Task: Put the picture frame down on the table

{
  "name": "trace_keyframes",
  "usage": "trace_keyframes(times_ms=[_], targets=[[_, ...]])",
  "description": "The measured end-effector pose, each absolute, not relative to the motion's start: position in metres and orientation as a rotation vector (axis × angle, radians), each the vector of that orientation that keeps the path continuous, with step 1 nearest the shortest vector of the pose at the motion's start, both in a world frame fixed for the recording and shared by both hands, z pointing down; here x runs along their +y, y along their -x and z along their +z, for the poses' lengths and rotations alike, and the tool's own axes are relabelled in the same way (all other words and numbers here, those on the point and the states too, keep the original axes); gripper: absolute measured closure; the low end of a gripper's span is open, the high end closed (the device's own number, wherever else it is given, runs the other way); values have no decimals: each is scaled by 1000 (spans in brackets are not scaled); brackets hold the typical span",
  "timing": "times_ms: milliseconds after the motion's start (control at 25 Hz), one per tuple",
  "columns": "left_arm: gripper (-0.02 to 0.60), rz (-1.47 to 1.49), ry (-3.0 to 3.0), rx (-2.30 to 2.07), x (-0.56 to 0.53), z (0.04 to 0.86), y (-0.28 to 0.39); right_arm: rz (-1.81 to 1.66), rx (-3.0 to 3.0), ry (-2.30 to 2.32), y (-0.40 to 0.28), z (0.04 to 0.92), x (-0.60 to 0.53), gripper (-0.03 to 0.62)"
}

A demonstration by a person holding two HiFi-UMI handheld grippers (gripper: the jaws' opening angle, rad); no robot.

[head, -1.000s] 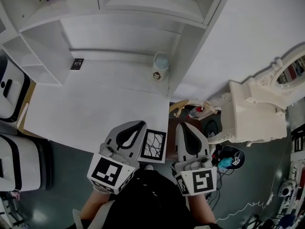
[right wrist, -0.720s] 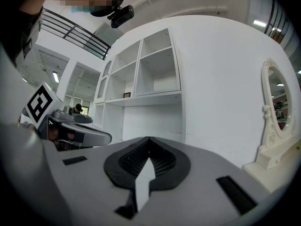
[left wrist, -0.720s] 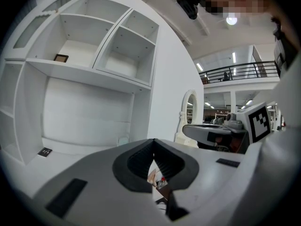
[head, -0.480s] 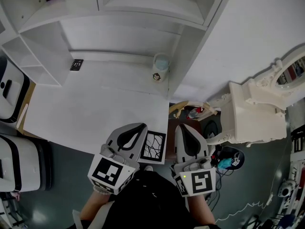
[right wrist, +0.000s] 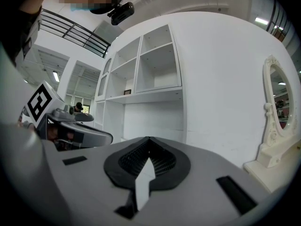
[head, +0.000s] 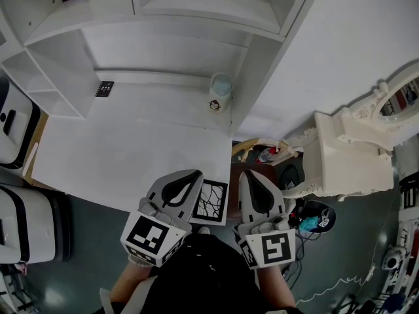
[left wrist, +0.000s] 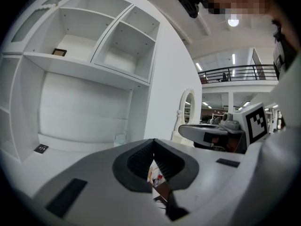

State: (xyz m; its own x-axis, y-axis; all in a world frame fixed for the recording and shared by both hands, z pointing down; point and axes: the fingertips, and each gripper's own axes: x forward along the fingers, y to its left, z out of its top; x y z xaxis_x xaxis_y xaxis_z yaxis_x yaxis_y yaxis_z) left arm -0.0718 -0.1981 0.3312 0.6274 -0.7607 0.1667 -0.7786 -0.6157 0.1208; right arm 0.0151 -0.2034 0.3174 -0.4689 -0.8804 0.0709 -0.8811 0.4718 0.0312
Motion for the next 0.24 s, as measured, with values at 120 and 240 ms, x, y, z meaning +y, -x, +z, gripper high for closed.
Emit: trace_keyframes(times_ms=[120, 240], targets=[[580, 149, -2663, -1268, -199, 333, 71, 21, -2628, -1569, -15, 319, -205, 592], [580, 146, -2662, -1260, -199, 336, 70, 29, -2628, -1564, -15, 320, -206, 592]])
